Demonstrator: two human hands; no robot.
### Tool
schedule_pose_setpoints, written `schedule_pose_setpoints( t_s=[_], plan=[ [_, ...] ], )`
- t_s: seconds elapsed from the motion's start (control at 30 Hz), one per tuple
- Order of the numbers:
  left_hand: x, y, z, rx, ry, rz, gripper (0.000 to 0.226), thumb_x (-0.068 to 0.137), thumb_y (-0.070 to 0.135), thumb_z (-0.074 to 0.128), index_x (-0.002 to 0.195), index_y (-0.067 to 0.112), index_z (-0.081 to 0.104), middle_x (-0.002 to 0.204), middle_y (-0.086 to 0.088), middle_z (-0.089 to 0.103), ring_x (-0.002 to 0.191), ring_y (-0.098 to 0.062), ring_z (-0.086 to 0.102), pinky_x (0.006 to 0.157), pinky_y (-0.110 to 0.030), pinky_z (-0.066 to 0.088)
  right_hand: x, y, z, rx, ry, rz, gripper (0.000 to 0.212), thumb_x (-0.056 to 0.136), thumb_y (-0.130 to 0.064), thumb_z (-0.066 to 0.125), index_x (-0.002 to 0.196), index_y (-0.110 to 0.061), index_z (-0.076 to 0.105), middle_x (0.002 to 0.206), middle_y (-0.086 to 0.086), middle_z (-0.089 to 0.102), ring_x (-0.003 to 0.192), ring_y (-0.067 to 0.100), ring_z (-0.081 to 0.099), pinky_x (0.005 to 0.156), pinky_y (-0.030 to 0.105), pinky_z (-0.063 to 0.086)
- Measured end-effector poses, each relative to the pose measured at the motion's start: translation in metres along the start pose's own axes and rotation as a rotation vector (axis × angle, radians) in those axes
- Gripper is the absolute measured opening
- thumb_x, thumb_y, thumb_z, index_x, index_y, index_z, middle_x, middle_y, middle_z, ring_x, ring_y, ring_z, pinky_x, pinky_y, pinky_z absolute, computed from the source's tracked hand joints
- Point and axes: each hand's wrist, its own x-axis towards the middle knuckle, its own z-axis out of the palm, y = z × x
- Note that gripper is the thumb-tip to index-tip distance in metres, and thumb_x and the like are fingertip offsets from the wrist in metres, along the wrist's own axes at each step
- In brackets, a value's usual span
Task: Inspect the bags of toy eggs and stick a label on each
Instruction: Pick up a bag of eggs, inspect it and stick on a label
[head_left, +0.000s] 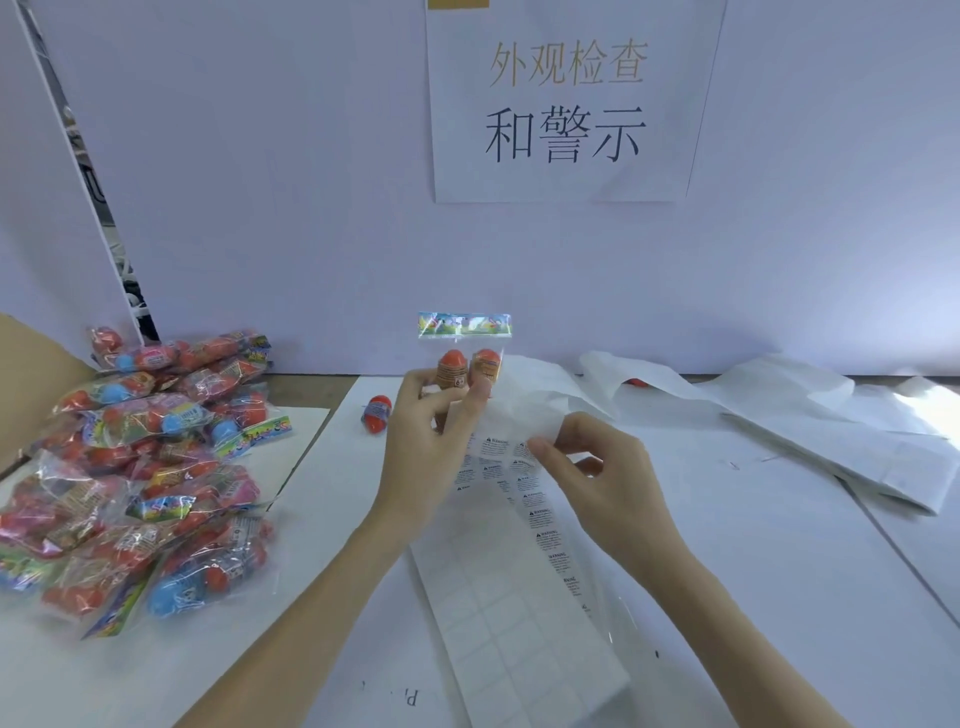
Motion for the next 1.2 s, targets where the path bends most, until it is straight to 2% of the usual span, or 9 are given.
schedule_pose_setpoints(
  t_s=[0.1,0.23,0.33,0.5,0.67,0.73,0.83,1.0,1.2],
  plan=[
    [-0.002,-0.004,-0.002,0.101,0.042,0.118,0.027,0.09,0.05,0.068,0.099,0.027,0.079,0.12,0.008,0.048,0.084,-0.009,0.061,0.081,-0.015,0.049,0.001,-0.002,-0.003,0.101,-0.024,0.048,0.017,0.099,-0.02,0.07,0.082,-0.015,0.07,0.084,-0.01,0.075,0.083,0.003,0.068,0.069,0.015,0.048],
    [0.001,-0.012,-0.008,0.449,0.02,0.582,0.014,0.096,0.015,0.075,0.109,0.009,0.076,0.131,-0.008,0.046,0.108,-0.022,0.062,0.091,-0.022,0.052,0.001,-0.003,0.0,0.212,-0.043,0.082,0.013,0.101,-0.019,0.067,0.09,-0.013,0.072,0.083,-0.013,0.074,0.077,0.0,0.066,0.069,0.014,0.047],
    [-0.001,-0.008,-0.008,0.479,-0.066,0.758,0.015,0.102,0.017,0.068,0.11,0.008,0.077,0.132,-0.003,0.045,0.114,-0.025,0.06,0.089,-0.029,0.053,0.0,-0.003,-0.001,0.254,0.004,0.09,0.006,0.1,-0.018,0.069,0.095,-0.015,0.071,0.086,-0.006,0.077,0.074,0.002,0.067,0.067,0.014,0.046],
    [0.001,-0.01,-0.011,0.506,-0.27,0.726,0.057,0.095,0.058,0.067,0.124,0.009,0.073,0.139,-0.007,0.046,0.125,-0.021,0.057,0.099,-0.033,0.053,0.003,0.0,-0.007,0.332,0.121,0.158,0.007,0.097,-0.023,0.073,0.102,-0.02,0.068,0.075,-0.005,0.076,0.063,0.005,0.059,0.063,0.013,0.044],
    [0.004,-0.017,-0.014,0.485,-0.304,0.621,0.054,0.089,0.061,0.072,0.117,0.015,0.075,0.139,0.002,0.043,0.124,-0.013,0.055,0.093,-0.034,0.055,0.002,0.0,-0.007,0.273,0.108,0.064,0.016,0.1,-0.018,0.068,0.11,-0.025,0.056,0.073,-0.007,0.073,0.061,0.005,0.056,0.062,0.012,0.043],
    [0.005,-0.02,-0.014,0.452,-0.303,0.581,0.052,0.088,0.062,0.072,0.115,0.018,0.075,0.14,0.006,0.041,0.125,-0.009,0.053,0.094,-0.031,0.054,0.001,-0.002,-0.007,0.145,0.058,-0.022,0.02,0.099,-0.017,0.069,0.112,-0.029,0.063,0.081,-0.008,0.074,0.078,0.003,0.067,0.072,0.014,0.046],
    [0.006,-0.021,-0.015,0.343,-0.319,0.499,0.047,0.086,0.058,0.076,0.113,0.019,0.075,0.14,0.012,0.039,0.125,-0.002,0.053,0.101,-0.024,0.05,0.0,-0.001,-0.008,-0.074,0.008,-0.088,0.031,0.096,-0.018,0.072,0.119,-0.038,0.067,0.093,-0.013,0.069,0.099,0.004,0.063,0.085,0.013,0.044],
    [0.006,-0.018,-0.012,0.207,-0.347,0.329,0.045,0.078,0.047,0.083,0.114,0.021,0.077,0.135,0.025,0.035,0.124,0.0,0.053,0.104,-0.01,0.04,-0.001,0.001,-0.007,-0.152,0.037,-0.12,0.033,0.097,-0.015,0.072,0.123,-0.034,0.069,0.093,-0.017,0.063,0.097,-0.005,0.055,0.083,0.003,0.038],
    [0.008,-0.019,-0.014,0.187,-0.327,0.212,0.062,0.071,0.048,0.084,0.122,0.013,0.075,0.134,0.018,0.034,0.122,0.006,0.051,0.102,-0.007,0.041,-0.001,0.003,-0.007,-0.193,0.083,-0.152,0.026,0.096,-0.014,0.072,0.118,-0.029,0.073,0.098,-0.017,0.065,0.1,-0.001,0.056,0.085,0.002,0.037]
  ],
)
